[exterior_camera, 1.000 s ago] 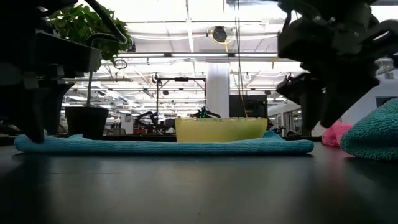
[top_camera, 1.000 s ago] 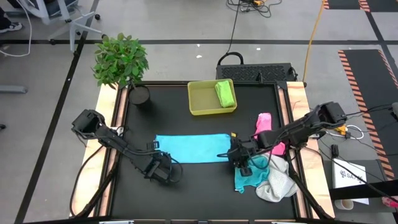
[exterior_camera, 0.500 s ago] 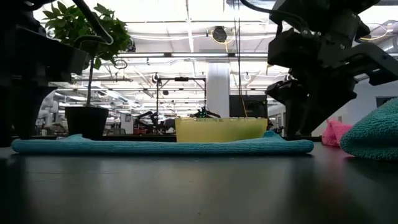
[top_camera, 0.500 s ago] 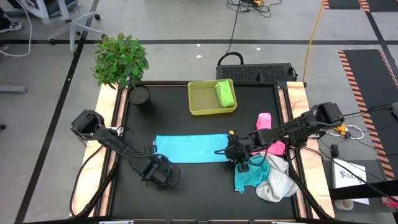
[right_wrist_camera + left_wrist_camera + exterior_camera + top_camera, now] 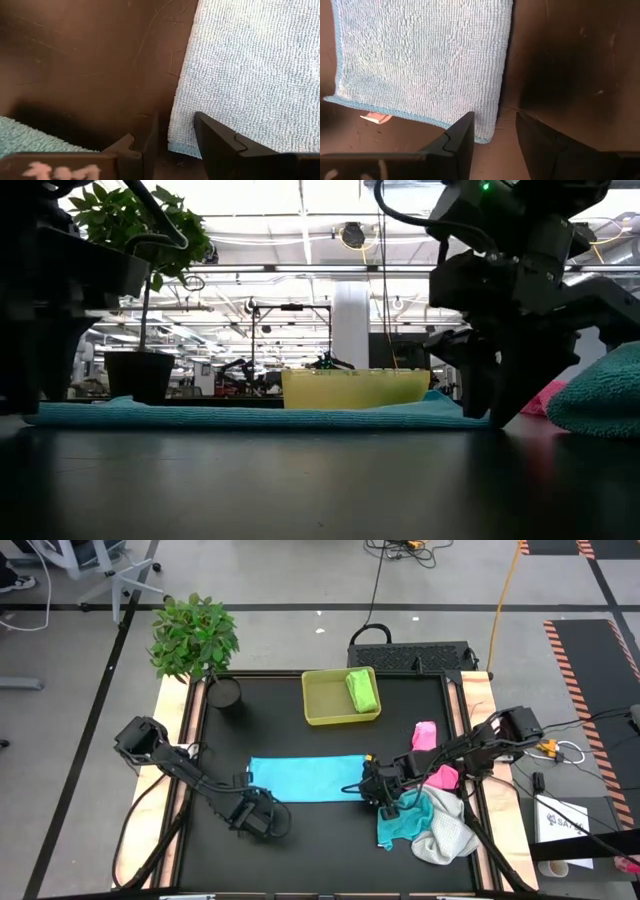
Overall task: Fold microfiber towels
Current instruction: Fold the left blue microfiber cloth
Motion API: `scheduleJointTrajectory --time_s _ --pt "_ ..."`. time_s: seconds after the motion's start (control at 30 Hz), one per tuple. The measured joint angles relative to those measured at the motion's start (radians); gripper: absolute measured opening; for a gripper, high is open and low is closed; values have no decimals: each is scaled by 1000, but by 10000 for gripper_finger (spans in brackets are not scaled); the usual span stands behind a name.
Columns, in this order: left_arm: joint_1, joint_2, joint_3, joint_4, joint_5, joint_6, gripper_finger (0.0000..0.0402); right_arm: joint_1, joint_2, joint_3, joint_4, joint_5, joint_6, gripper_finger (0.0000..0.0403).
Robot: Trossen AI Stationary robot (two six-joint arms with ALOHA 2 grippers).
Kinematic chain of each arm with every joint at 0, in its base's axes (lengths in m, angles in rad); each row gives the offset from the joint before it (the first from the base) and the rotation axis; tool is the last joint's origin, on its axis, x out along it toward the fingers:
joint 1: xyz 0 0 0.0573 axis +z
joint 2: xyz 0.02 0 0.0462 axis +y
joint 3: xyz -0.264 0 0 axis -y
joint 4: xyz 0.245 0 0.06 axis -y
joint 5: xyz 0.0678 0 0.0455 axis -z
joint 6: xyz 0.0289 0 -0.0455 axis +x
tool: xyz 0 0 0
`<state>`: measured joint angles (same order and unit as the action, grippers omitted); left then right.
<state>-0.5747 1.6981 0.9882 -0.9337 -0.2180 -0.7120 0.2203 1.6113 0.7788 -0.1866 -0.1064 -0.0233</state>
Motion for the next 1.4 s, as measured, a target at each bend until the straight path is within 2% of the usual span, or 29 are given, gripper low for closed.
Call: scheduleJointTrajectory --time_s 0.2,0.3,0.43,0.57,0.63,0.77,1.03,1.4 --pt "0 0 -21 17 -19 -54 147 0 1 0 -1 13 24 117" --pt "0 0 -47 28 -19 -88 137 0 1 0 -2 28 76 101" --pt "0 -3 -75 69 -15 -102 91 0 1 0 -3 33 134 61" --pt "-1 -3 -77 80 -7 -101 26 -1 2 0 -3 38 194 14" --pt "1 -3 -78 82 -8 -102 9 0 2 0 -2 35 220 5" --pt "2 -3 -78 80 8 -102 8 0 -4 -2 -6 20 289 5" --pt "21 -36 -75 69 120 -148 3 -5 -80 -5 -12 -29 356 1" --pt "124 -187 -73 43 121 -214 2 -45 -205 -4 -36 -30 416 1"
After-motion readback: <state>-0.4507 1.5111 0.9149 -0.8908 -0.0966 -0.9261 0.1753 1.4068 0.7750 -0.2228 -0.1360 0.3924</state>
